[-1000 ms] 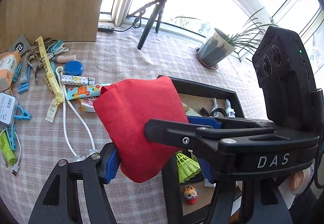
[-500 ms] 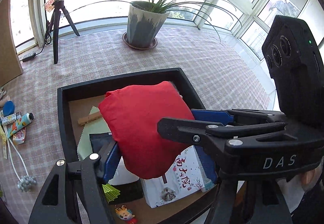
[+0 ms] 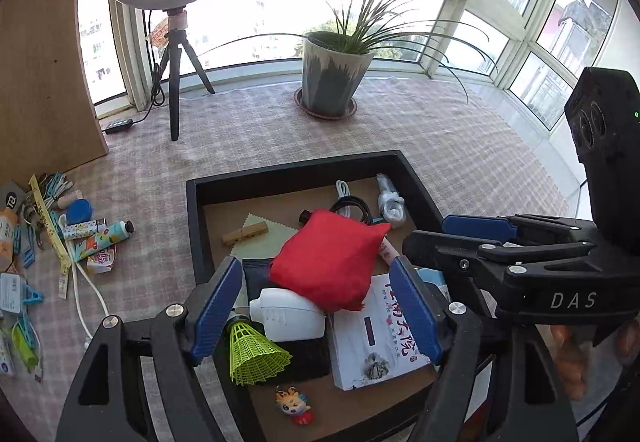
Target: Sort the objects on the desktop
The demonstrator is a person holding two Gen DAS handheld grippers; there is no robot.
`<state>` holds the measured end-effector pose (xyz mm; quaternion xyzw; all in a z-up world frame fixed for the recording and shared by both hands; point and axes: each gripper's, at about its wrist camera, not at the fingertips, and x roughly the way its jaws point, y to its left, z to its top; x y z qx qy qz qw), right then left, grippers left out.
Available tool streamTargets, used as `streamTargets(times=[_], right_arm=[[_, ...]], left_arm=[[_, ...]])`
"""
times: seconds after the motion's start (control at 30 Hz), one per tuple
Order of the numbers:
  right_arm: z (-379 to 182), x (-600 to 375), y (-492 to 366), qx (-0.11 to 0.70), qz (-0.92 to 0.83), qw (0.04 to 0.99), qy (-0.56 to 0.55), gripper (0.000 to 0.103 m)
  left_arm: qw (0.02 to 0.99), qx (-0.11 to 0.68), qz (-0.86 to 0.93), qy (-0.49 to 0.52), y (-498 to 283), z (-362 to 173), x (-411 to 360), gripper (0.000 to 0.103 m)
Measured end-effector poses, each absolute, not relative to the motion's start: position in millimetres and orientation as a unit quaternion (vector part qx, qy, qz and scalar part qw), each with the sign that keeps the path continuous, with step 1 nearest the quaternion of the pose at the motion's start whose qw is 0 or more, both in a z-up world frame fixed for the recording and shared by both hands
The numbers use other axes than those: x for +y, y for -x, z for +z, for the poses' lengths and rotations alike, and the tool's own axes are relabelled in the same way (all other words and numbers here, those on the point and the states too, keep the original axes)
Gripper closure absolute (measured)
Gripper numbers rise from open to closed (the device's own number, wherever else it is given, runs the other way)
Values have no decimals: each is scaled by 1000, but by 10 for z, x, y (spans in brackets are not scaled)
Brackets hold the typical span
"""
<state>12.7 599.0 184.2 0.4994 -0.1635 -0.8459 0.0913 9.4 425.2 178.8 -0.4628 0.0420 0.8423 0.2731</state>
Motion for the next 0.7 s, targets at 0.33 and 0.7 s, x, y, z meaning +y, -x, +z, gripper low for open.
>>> streamTargets(times=[0.33,0.7], right_arm=[[1886,5307,-305,-146,-858,91,-483,41],[1605,4251,-319,-127,-838,115,-518,41]], left_arm=[[192,56,865,461,-237,1707,3427,26],[115,13,851,512,-198,1293,2028,24]])
